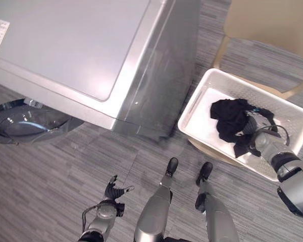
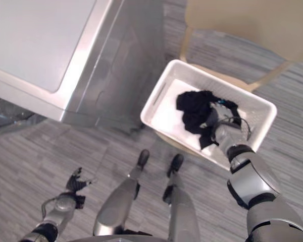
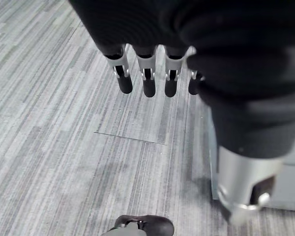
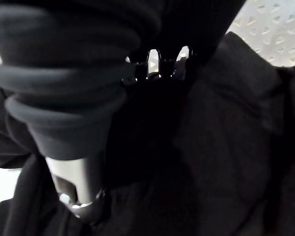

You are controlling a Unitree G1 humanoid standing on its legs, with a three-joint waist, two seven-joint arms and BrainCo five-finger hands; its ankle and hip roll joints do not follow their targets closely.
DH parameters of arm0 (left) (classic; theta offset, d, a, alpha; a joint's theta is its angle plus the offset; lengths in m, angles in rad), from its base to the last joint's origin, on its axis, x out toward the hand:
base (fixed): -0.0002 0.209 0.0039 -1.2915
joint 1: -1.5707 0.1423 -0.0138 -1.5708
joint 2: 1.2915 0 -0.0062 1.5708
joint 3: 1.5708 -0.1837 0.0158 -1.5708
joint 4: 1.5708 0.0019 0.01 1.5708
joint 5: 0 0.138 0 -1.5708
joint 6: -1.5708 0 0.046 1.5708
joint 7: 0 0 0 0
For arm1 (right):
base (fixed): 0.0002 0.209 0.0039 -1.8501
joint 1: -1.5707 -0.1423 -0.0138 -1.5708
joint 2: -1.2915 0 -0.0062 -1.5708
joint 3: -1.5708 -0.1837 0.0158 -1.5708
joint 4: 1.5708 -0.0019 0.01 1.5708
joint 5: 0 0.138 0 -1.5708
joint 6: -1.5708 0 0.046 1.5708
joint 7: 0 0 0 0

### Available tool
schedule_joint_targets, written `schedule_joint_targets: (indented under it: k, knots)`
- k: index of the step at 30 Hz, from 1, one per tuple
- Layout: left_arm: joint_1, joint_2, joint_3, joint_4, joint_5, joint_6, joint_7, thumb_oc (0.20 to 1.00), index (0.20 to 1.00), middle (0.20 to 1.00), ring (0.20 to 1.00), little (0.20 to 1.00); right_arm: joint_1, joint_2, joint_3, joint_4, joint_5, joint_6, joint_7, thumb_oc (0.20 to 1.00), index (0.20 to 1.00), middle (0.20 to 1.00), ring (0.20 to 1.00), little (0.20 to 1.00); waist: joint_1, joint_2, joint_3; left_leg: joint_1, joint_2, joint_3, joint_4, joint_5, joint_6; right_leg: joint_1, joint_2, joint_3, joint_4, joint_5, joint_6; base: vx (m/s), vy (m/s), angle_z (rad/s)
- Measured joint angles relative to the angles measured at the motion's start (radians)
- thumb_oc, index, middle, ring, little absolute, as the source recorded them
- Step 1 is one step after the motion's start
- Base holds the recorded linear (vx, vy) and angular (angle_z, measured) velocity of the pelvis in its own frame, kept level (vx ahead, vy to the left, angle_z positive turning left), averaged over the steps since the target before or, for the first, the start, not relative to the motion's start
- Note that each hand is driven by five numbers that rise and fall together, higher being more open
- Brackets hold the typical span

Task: Grab the laundry basket,head to the washer,open it,put in the laundry and shut it.

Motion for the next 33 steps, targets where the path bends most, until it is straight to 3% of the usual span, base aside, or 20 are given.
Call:
schedule_joint_targets:
  k: [1, 2, 3, 10, 14, 15, 18, 20, 23, 26, 29, 30, 31, 33]
  knots:
    - [-0.017, 0.002, -0.003, 0.0, 0.0, -0.002, 0.0, 1.0, 1.0, 1.0, 1.0, 1.0, -0.003, -0.001, 0.001, 0.006, 0.0, 0.005, 0.0, 1.0, 1.0, 1.0, 1.0, 1.0, -0.001, 0.0, 0.0, -0.002, -0.001, -0.009, 0.0, 0.0, 0.0, 0.001, -0.002, -0.002, -0.001, 0.0, 0.0, 0.01, -0.031, 0.27]
    - [-0.055, 0.004, -0.022, 0.0, -0.001, -0.002, 0.0, 1.0, 1.0, 1.0, 1.0, 1.0, -0.001, 0.003, -0.023, 0.015, 0.012, 0.013, 0.001, 0.561, 0.561, 0.561, 0.561, 0.561, 0.005, 0.0, 0.0, -0.002, -0.002, -0.021, 0.0, 0.0, 0.0, 0.006, -0.001, -0.002, -0.001, -0.001, 0.001, 0.04, -0.03, 0.27]
    - [-0.068, 0.005, -0.028, -0.001, -0.001, -0.002, 0.0, 1.0, 1.0, 1.0, 1.0, 1.0, 0.003, 0.009, -0.046, 0.015, 0.02, 0.016, -0.001, 0.2, 0.2, 0.2, 0.2, 0.2, 0.005, 0.0, 0.0, -0.002, -0.003, -0.029, 0.0, 0.0, 0.0, 0.009, -0.001, -0.004, -0.001, -0.002, 0.002, 0.03, -0.023, 0.23]
    - [-0.075, 0.004, -0.031, -0.042, -0.002, 0.0, -0.004, 1.0, 1.0, 1.0, 1.0, 1.0, 0.125, 0.051, -0.195, -0.188, 0.273, 0.009, 0.015, 0.2, 0.2, 0.2, 0.2, 0.2, -0.005, -0.001, -0.001, 0.049, -0.009, -0.054, -0.006, 0.001, 0.0, 0.089, -0.002, -0.018, -0.043, -0.005, 0.007, 0.04, 0.01, 0.13]
    - [-0.039, -0.005, -0.01, -0.048, 0.0, 0.018, -0.007, 1.0, 1.0, 1.0, 1.0, 1.0, 0.234, 0.096, -0.255, -0.385, 0.406, -0.007, 0.033, 0.2, 0.2, 0.2, 0.2, 0.2, -0.043, -0.01, -0.001, 0.096, -0.011, -0.046, -0.008, 0.0, 0.0, 0.14, -0.002, -0.012, -0.054, -0.001, 0.011, 0.06, 0.031, -0.01]
    - [-0.017, -0.021, 0.032, -0.068, 0.0, 0.022, -0.012, 1.0, 1.0, 1.0, 1.0, 1.0, 0.317, 0.11, -0.329, -0.536, 0.438, -0.004, 0.039, 0.2, 0.2, 0.2, 0.2, 0.2, -0.048, -0.014, -0.001, 0.111, -0.01, -0.041, -0.012, 0.0, 0.0, 0.155, -0.002, -0.012, -0.058, 0.0, 0.012, 0.1, 0.038, -0.07]
    - [0.038, -0.024, 0.055, -0.078, 0.0, 0.043, -0.023, 1.0, 1.0, 1.0, 1.0, 1.0, 0.404, 0.157, -0.343, -0.661, 0.484, -0.052, 0.054, 0.2, 0.2, 0.2, 0.2, 0.2, -0.078, -0.045, -0.011, 0.178, -0.008, -0.021, -0.029, -0.004, 0.0, 0.215, -0.001, 0.007, -0.078, -0.004, 0.018, 0.06, 0.042, -0.18]
    - [0.08, -0.023, 0.08, -0.103, 0.001, 0.057, -0.037, 1.0, 1.0, 1.0, 1.0, 1.0, 0.5, 0.157, -0.37, -0.819, 0.517, -0.066, 0.085, 0.2, 0.2, 0.2, 0.2, 0.2, -0.089, -0.092, -0.047, 0.213, -0.008, 0.004, -0.043, -0.01, 0.002, 0.247, 0.004, 0.027, -0.098, -0.002, 0.022, 0.06, 0.06, -0.23]
    - [0.092, -0.025, 0.084, -0.105, 0.003, 0.075, -0.046, 1.0, 1.0, 1.0, 1.0, 1.0, 0.539, 0.163, -0.39, -0.877, 0.551, -0.078, 0.121, 0.2, 0.2, 0.2, 0.2, 0.2, -0.115, -0.137, -0.09, 0.228, -0.006, 0.028, -0.039, -0.017, 0.007, 0.252, 0.006, 0.053, -0.105, 0.006, 0.031, 0.05, 0.103, -0.24]
    - [0.134, -0.037, 0.104, -0.117, 0.004, 0.081, -0.054, 1.0, 1.0, 1.0, 1.0, 1.0, 0.593, 0.182, -0.402, -0.977, 0.553, -0.085, 0.161, 0.2, 0.2, 0.2, 0.2, 0.2, -0.111, -0.139, -0.115, 0.286, -0.006, 0.077, -0.045, -0.029, 0.022, 0.291, 0.003, 0.095, -0.103, 0.007, 0.034, -0.02, 0.064, -0.47]
    - [0.135, -0.037, 0.104, -0.125, 0.006, 0.09, -0.057, 1.0, 1.0, 1.0, 1.0, 1.0, 0.646, 0.181, -0.407, -1.048, 0.564, -0.093, 0.199, 0.2, 0.2, 0.2, 0.2, 0.2, -0.148, -0.12, -0.135, 0.302, -0.009, 0.069, -0.03, -0.033, 0.038, 0.308, 0.005, 0.122, -0.055, 0.004, 0.048, -0.19, -0.027, 0.06]
    - [0.13, -0.042, 0.104, -0.135, 0.007, 0.092, -0.06, 1.0, 1.0, 1.0, 1.0, 1.0, 0.673, 0.179, -0.417, -1.076, 0.565, -0.094, 0.204, 0.2, 0.2, 0.2, 0.2, 0.2, -0.166, -0.097, -0.137, 0.295, -0.003, 0.047, -0.019, -0.032, 0.04, 0.281, 0.006, 0.176, 0.027, -0.03, 0.09, -0.26, -0.105, 0.54]
    - [0.132, -0.043, 0.105, -0.152, 0.009, 0.091, -0.063, 1.0, 1.0, 1.0, 1.0, 1.0, 0.692, 0.179, -0.419, -1.086, 0.571, -0.1, 0.205, 0.2, 0.2, 0.2, 0.2, 0.2, -0.182, -0.087, -0.14, 0.298, 0.003, 0.03, -0.017, -0.03, 0.047, 0.264, 0.002, 0.225, 0.088, -0.061, 0.107, -0.25, -0.138, 0.73]
    - [0.128, -0.035, 0.114, -0.198, 0.013, 0.09, -0.064, 1.0, 1.0, 1.0, 1.0, 1.0, 0.706, 0.179, -0.422, -1.101, 0.572, -0.099, 0.205, 0.2, 0.2, 0.2, 0.2, 0.2, -0.19, -0.083, -0.14, 0.298, 0.0, -0.007, 0.01, -0.026, 0.047, 0.238, 0.013, 0.333, 0.303, -0.198, 0.11, -0.27, -0.22, 0.73]
